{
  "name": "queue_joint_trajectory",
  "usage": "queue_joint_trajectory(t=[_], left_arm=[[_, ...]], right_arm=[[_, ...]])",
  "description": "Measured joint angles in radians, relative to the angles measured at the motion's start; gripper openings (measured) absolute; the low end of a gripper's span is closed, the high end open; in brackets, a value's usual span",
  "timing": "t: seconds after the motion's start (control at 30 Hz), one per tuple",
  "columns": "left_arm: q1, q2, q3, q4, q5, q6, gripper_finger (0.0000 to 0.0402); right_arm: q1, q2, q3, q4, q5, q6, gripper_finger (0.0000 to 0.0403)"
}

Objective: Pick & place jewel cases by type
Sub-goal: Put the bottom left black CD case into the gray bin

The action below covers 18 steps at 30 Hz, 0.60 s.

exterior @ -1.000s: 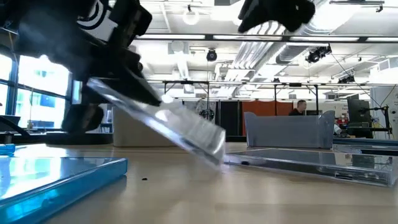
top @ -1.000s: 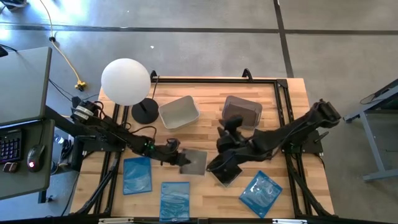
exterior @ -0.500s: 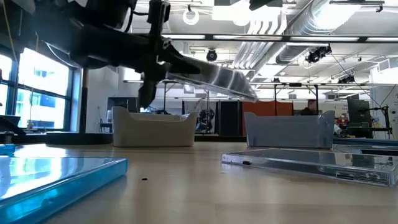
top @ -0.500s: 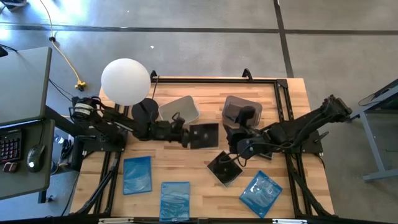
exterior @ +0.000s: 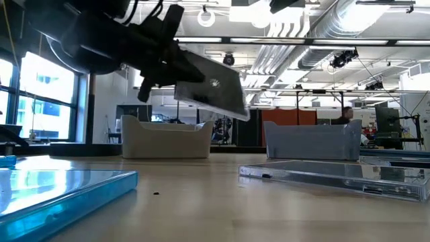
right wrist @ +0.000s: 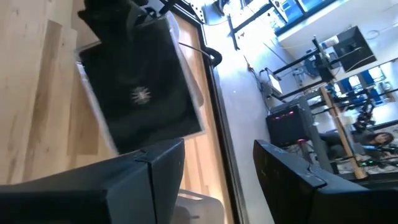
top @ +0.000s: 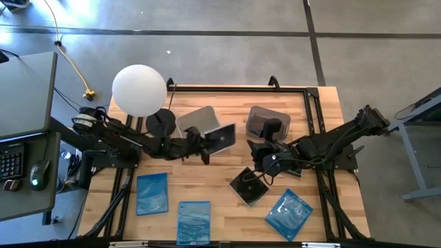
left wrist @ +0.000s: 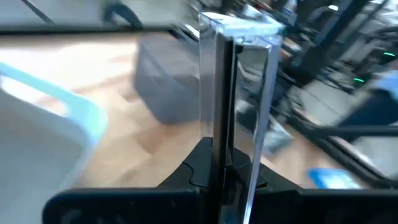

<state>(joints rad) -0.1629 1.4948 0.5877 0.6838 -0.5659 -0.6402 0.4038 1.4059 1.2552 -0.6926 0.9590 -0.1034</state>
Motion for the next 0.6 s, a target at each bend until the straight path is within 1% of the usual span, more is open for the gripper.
queue_joint_trajectory(t=[0.07,0.13,0.33,0.43,0.53,0.6], left_arm=[[-0.024,0.0,0.0,0.001,-0.102,0.027,0.0014],[-0.047,0.0,0.0,0.008,-0.183,0.055,0.0014],[-0.099,-0.03,0.001,0.017,-0.364,0.161,0.0014],[-0.123,-0.058,0.001,-0.018,-0.458,0.19,0.0014],[-0.135,-0.079,0.001,-0.088,-0.523,0.199,0.0014],[-0.134,-0.082,0.001,-0.153,-0.521,0.187,0.0014]], right_arm=[[0.0,0.0,0.0,0.0,-0.006,0.012,0.0187],[0.0,0.0,0.0,-0.001,-0.009,0.019,0.0187],[0.0,0.0,-0.001,-0.002,-0.009,0.019,0.0187],[0.0,0.0,-0.001,-0.004,-0.012,0.026,0.0187],[0.0,0.0,-0.002,-0.007,-0.012,0.028,0.0188],[0.0,0.0,-0.002,-0.008,-0.012,0.029,0.0187]])
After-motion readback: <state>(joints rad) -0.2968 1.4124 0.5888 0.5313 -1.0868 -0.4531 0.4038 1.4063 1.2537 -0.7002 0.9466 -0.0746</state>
